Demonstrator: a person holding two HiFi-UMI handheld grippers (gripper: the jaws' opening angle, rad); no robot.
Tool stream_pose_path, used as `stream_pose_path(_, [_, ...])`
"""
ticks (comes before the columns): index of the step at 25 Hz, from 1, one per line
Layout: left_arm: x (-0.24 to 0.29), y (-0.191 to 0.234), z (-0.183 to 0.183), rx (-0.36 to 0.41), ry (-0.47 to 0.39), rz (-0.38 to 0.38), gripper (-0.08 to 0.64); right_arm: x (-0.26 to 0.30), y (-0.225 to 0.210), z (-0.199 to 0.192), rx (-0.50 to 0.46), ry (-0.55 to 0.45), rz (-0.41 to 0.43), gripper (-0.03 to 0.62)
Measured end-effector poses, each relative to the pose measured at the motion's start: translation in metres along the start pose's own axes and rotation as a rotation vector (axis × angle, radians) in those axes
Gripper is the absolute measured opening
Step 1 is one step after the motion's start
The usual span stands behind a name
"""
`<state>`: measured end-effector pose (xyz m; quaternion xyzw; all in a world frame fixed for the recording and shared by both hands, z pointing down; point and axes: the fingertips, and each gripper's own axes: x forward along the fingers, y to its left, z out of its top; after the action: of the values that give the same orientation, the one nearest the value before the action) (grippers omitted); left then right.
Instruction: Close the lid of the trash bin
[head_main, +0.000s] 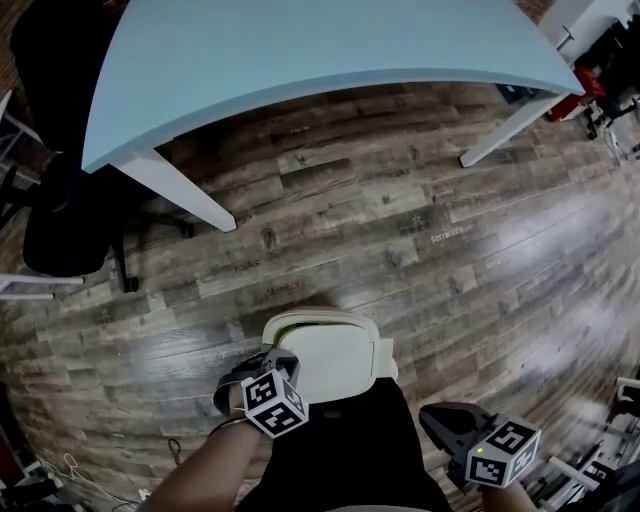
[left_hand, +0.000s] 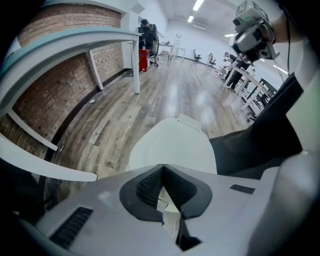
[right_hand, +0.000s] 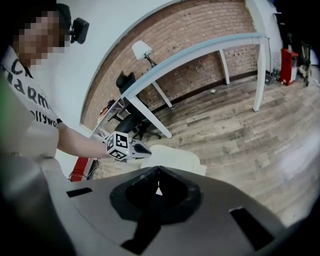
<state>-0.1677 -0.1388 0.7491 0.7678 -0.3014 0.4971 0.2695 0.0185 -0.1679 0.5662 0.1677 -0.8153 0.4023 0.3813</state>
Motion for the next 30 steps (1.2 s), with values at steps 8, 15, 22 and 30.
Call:
stream_pose_path(8, [0.050,0.013,-0.036,0.182,0.061,-0.012,0.006,0.047,0.005,-0.038,0.103,0.071,0.004,0.008])
stream_pose_path(15, [0.068,0.014,-0.045,0.262,0.081,-0.005,0.006,0.055,0.003,-0.046,0.125,0.060,-0.002,0.009])
stream_pose_path(22, [0.067,0.018,-0.046,0.016,-0.002,-0.040,0.008,0.057,0.013,-0.040,0.111,0.036,0.009,0.008])
stream_pose_path(30, [-0.052,0.030,0.027,-0.190,-0.495,0.082,0.006,0.033,0.029,-0.005,0.019,-0.019,-0.022,0.008])
